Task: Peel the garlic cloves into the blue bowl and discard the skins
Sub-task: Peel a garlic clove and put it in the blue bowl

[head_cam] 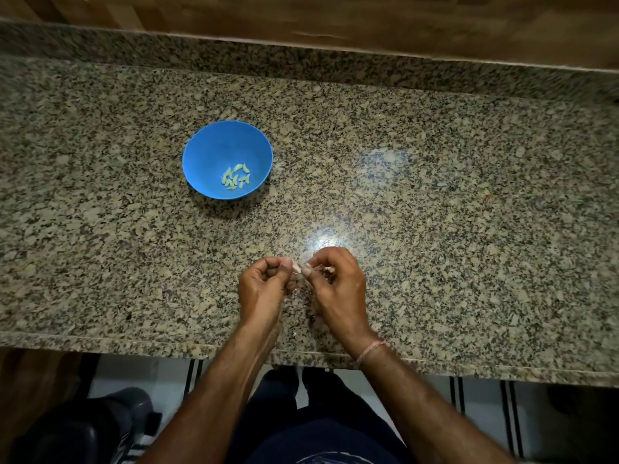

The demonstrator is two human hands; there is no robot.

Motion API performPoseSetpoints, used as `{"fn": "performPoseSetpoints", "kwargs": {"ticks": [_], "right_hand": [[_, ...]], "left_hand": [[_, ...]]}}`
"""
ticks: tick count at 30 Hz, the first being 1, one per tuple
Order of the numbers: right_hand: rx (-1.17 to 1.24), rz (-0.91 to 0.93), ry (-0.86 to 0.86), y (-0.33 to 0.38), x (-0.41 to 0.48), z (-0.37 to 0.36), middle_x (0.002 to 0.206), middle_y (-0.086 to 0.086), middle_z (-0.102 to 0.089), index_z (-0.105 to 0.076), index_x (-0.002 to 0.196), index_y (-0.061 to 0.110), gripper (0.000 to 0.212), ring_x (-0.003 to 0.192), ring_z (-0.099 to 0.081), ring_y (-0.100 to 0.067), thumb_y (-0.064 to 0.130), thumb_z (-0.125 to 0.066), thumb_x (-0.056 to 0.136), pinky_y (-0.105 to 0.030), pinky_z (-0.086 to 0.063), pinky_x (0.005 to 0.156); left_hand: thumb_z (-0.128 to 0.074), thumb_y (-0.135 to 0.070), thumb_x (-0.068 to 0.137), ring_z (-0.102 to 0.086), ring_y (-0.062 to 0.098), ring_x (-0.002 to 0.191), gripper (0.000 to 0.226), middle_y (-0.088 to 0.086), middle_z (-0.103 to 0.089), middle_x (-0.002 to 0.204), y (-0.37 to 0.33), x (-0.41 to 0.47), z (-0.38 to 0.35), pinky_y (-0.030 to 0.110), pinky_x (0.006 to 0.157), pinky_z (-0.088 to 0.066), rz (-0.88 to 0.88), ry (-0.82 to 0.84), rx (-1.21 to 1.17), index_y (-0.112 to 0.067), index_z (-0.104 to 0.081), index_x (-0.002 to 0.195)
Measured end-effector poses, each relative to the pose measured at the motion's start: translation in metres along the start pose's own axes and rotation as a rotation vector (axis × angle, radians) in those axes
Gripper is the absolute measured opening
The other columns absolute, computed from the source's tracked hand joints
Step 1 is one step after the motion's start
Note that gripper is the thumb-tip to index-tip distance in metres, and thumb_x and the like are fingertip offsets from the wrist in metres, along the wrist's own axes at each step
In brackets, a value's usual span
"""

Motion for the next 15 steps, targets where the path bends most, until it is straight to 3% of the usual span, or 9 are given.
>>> {"fn": "performPoseSetpoints", "kwargs": {"ticks": [3,7,10,13,15], "right_hand": [[0.219,-0.202,-0.01,-0.018,-0.004,0.011,0.097,0.003,-0.072,-0.07,0.095,0.016,0.006,0.091,-0.069,-0.007,0.014,-0.075,0.093,-0.022,-0.06,0.08],[0.379,-0.379,-0.111,-0.041,-0.022,0.026,0.102,-0.003,-0.075,-0.069,0.096,0.014,0.004,0.097,-0.074,-0.018,0.012,-0.072,0.095,-0.033,-0.063,0.086],[0.524,-0.446,-0.148,-0.048,-0.032,0.029,0.107,-0.007,-0.076,-0.069,0.103,0.01,0.006,0.102,-0.074,-0.022,0.008,-0.068,0.097,-0.036,-0.063,0.087],[0.368,-0.404,-0.18,-0.052,-0.04,0.036,0.109,-0.001,-0.076,-0.075,0.107,0.015,0.011,0.103,-0.073,-0.014,0.012,-0.069,0.097,-0.032,-0.062,0.089],[0.266,-0.385,-0.168,-0.053,-0.042,0.037,0.11,0.005,-0.076,-0.078,0.107,0.016,0.013,0.103,-0.072,-0.007,0.012,-0.071,0.096,-0.03,-0.062,0.09]], "left_hand": [[-0.068,-0.02,0.099,-0.069,0.013,0.075,0.013,0.008,-0.075,0.09,-0.018,0.012,0.007,0.021,0.063,-0.056,-0.077,-0.055,0.199,-0.009,-0.073,0.105],[-0.066,-0.026,0.099,-0.069,0.016,0.078,0.013,0.003,-0.073,0.089,-0.038,0.037,-0.003,0.025,0.065,-0.052,-0.122,-0.034,0.416,-0.014,-0.071,0.1],[-0.069,-0.023,0.098,-0.069,0.014,0.082,0.01,-0.002,-0.072,0.093,-0.049,0.05,-0.008,0.031,0.068,-0.059,-0.184,-0.061,0.505,-0.016,-0.071,0.105],[-0.071,-0.023,0.097,-0.073,0.016,0.085,0.011,0.002,-0.074,0.096,-0.053,0.06,-0.006,0.027,0.07,-0.059,-0.198,-0.113,0.462,-0.016,-0.07,0.105],[-0.07,-0.024,0.097,-0.073,0.016,0.083,0.009,0.003,-0.075,0.095,-0.055,0.063,-0.006,0.032,0.075,-0.062,-0.205,-0.128,0.451,-0.018,-0.069,0.103]]}}
Point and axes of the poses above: each hand's wrist, its own x-axis towards the middle knuckle, its own z-axis out of the back of the hand, y = z × x, the point moved 7 cm from there along x, towards the middle knuckle
